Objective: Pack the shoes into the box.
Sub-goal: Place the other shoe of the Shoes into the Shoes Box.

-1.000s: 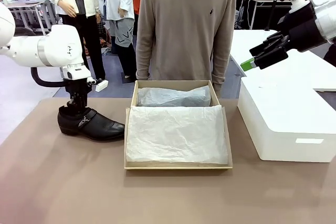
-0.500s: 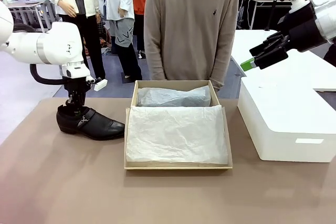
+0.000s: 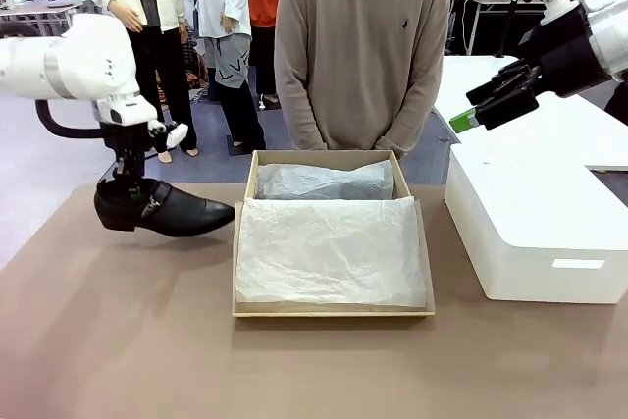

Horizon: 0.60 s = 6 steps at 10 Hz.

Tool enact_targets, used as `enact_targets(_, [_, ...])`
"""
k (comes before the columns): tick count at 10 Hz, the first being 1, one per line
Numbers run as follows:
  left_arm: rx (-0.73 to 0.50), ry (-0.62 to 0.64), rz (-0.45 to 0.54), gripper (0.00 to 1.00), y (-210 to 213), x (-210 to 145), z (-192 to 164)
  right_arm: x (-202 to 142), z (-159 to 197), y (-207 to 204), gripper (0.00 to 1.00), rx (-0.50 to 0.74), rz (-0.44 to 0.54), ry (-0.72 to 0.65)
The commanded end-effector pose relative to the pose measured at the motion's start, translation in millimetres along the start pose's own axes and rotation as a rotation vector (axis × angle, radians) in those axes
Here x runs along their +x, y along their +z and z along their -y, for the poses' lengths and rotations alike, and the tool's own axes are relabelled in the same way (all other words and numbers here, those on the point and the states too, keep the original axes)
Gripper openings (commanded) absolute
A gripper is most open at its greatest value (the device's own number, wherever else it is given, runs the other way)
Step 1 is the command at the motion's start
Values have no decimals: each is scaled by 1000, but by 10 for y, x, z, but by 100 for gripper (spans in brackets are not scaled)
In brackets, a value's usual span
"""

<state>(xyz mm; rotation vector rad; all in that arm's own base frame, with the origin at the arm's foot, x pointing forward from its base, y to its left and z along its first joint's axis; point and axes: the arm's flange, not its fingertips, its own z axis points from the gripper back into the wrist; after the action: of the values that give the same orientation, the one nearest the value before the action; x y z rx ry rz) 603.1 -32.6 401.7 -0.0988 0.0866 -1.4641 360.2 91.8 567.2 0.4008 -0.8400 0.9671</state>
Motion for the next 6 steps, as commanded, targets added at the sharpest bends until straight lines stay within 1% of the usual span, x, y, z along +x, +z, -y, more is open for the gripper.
enact_targets(1, [-23,162,54,0,397,-109,50,1,37,-19,100,14,22,17])
enact_targets(3, [-62,328,88,0,725,-85,120,1,37,-19,100,14,22,17])
enact_targets(4, [-97,391,111,0,842,-70,152,1,37,-19,100,14,22,17])
enact_targets(6, [-109,509,122,0,1032,-30,246,1,37,-19,100,14,22,17])
